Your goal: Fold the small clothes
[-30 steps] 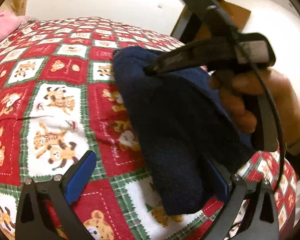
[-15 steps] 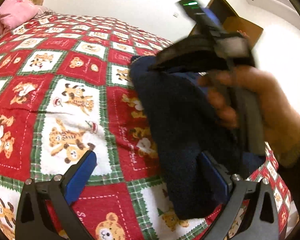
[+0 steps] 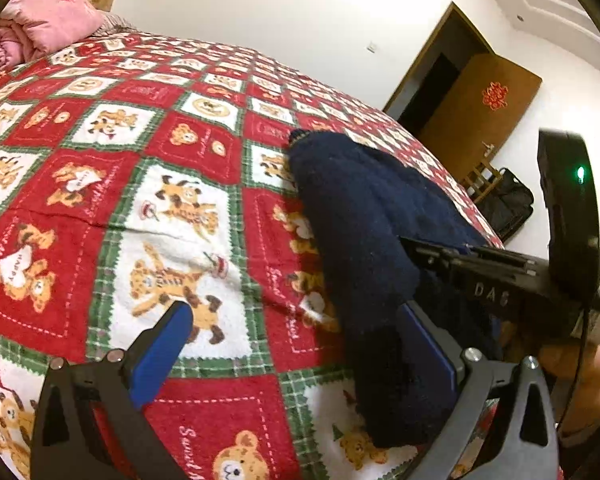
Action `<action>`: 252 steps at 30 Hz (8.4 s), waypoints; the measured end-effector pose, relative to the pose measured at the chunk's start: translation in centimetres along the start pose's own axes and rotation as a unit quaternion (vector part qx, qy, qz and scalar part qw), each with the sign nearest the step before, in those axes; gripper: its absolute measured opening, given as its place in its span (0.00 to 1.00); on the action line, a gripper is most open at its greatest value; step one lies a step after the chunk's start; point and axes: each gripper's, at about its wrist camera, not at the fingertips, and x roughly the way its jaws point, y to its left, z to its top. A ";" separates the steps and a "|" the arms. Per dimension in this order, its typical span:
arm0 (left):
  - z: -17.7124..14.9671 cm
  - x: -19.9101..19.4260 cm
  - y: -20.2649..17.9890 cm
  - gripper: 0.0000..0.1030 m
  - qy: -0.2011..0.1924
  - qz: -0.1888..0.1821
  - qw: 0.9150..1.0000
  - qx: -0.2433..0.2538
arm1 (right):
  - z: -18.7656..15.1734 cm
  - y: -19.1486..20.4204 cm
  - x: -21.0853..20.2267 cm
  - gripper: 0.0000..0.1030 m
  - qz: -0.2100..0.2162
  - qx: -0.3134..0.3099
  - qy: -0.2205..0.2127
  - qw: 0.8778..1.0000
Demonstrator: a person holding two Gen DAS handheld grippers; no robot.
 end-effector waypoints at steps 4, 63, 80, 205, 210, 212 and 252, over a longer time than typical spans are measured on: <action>0.1 -0.1 0.2 1.00 0.003 -0.001 1.000 -0.007 | -1.3 -1.5 -1.7 0.47 0.014 0.009 -0.019 1.000; 6.6 9.0 -3.3 1.00 0.118 -0.060 0.990 0.039 | -4.6 -21.1 1.7 0.82 0.222 0.284 0.022 0.932; 6.3 6.9 -9.5 0.38 0.065 0.033 0.972 0.223 | -3.4 -18.2 -0.8 0.31 0.141 0.260 -0.026 0.955; -10.5 -42.0 14.3 0.94 -0.181 0.238 0.954 -0.022 | -9.6 30.6 -24.8 0.67 0.104 -0.028 -0.149 0.983; -10.5 -44.3 12.0 0.96 -0.214 0.233 0.949 0.001 | -11.4 32.3 -28.0 0.74 0.115 -0.049 -0.171 0.977; -10.5 -44.8 11.6 0.97 -0.225 0.227 0.948 0.005 | -11.8 33.0 -28.7 0.74 0.109 -0.061 -0.180 0.976; -11.1 -44.5 10.0 1.00 -0.226 0.229 0.946 0.030 | -13.3 33.5 -29.1 0.74 0.131 -0.056 -0.188 0.972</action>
